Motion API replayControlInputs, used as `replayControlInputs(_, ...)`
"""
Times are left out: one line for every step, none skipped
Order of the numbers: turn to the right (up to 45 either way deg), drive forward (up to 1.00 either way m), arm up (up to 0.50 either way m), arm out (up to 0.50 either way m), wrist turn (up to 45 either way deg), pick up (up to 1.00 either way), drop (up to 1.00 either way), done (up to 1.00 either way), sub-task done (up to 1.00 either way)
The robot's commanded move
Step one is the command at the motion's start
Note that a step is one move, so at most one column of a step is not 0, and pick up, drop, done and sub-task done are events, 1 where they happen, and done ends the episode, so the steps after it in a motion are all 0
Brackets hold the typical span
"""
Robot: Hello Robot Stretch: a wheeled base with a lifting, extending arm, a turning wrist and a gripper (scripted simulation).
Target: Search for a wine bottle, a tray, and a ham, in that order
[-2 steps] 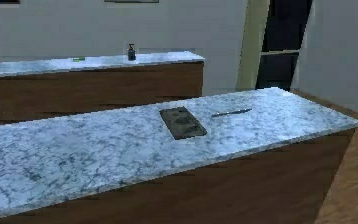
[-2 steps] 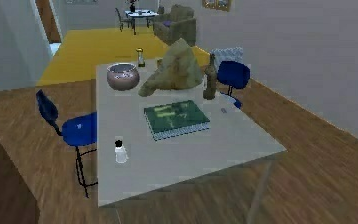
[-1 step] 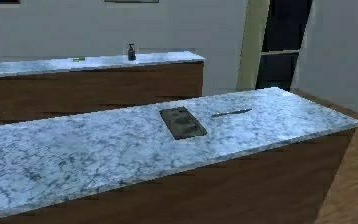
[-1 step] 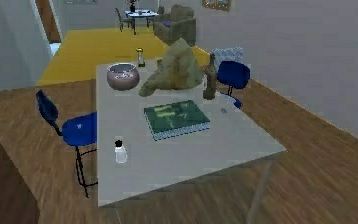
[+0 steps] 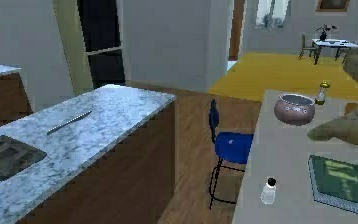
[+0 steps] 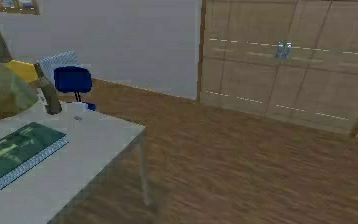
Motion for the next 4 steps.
replayControlInputs(45.0,0.00,0.00,0.00,0.0,0.00,0.00,0.00,0.00)
replayControlInputs(45.0,0.00,0.00,0.00,0.0,0.00,0.00,0.00,0.00)
replayControlInputs(21.0,0.00,0.00,0.00,0.0,0.00,0.00,0.00,0.00)
replayControlInputs(0.0,1.00,0.00,0.00,0.0,0.00,0.00,0.00,0.00)
